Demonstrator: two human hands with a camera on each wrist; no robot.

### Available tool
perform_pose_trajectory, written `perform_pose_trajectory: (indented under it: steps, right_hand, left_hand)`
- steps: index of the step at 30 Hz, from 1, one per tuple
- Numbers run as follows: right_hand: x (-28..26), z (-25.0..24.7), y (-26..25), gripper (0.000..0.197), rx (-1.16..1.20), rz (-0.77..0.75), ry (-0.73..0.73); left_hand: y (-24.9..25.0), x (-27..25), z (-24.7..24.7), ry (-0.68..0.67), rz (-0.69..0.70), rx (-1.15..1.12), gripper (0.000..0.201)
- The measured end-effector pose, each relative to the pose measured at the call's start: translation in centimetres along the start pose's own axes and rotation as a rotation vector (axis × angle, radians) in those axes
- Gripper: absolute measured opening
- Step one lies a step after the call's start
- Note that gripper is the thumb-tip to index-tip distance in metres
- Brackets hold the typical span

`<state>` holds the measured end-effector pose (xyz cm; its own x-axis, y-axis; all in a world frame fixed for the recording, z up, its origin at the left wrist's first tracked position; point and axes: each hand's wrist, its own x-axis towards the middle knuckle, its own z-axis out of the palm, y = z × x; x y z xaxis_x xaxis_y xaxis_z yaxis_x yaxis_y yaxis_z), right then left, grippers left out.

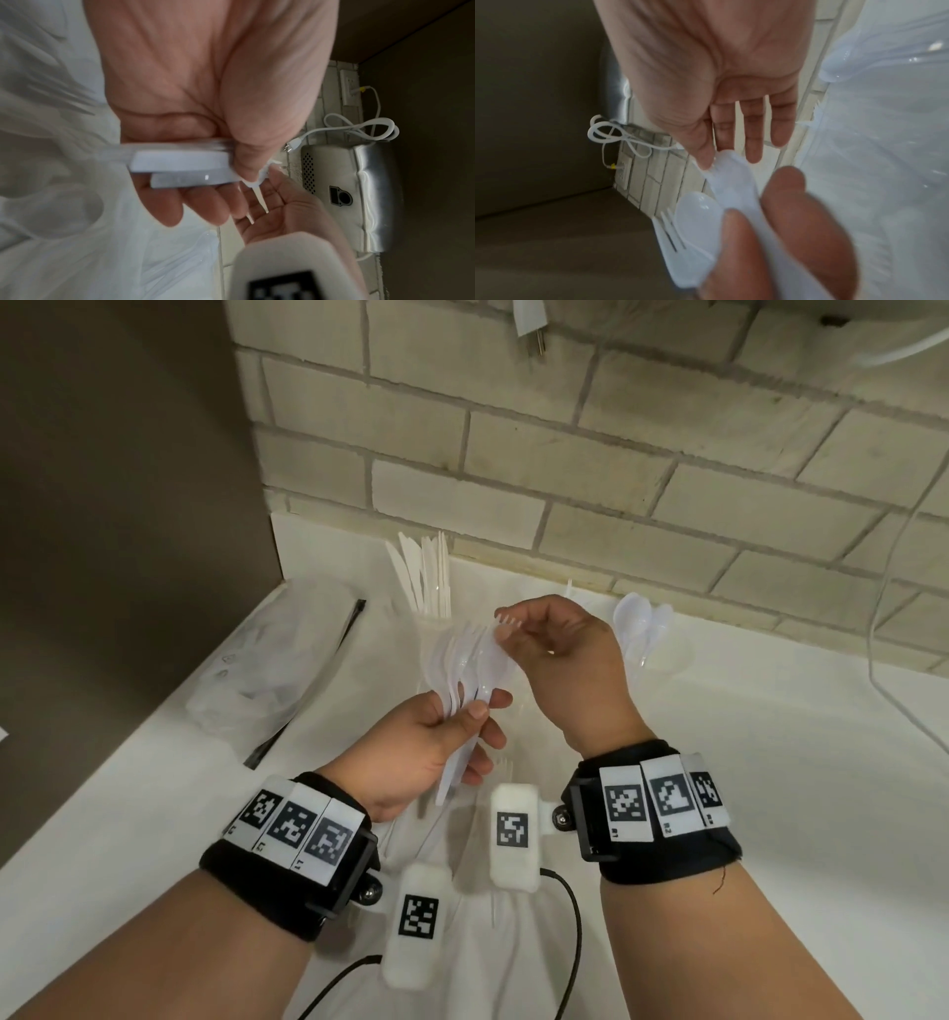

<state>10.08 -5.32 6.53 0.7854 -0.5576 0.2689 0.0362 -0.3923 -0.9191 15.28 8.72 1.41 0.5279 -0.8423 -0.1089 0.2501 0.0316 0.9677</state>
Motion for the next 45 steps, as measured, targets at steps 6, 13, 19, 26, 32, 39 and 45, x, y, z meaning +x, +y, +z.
perform_pose_trajectory:
  steps: [6,13,19,26,32,39,45]
  right_hand:
    - [0.3,-0.2,-0.9,0.02,0.215,0.022,0.096]
    - [0.8,-0.7,-2.3,0.016,0.201,0.02,0.146]
    - [0.4,0.1,-0.5,0.02,-0.172,0.095,-0.159]
    - [1.0,0.3,-1.0,0.009,-0.014,0.121,-0.019]
    - [1.7,0.0,-1.7,0.021,0.102,-0.085,0.228]
    - [0.8,-0.3,-2.8,0.016,-0.003,-0.065,-0.039]
    - [-0.3,0.3,-1.9,0.028,-0.105,0.109,-0.276]
  left_hand:
    - [-0.6,0.0,-0.4,0.008,-0.008,0.006,0.024]
    - [-1.0,0.5,-1.0,0.079,-0.042,-0.037,0.026]
    - [-0.9,0.6,-1.1,0.049,-0.05,-0.034,0.024]
    - [-1.3,0.5,-1.2,0.033,-0.048,0.065,0.026]
    - [-1.5,0.7,-1.2,0.043,-0.062,0.16,0.027]
    - [-0.9,1.0,-0.8,0.136,-0.123,0.093,0.022]
    - [-0.1,0.8,-0.4,0.083,-0.109,0.353,0.023]
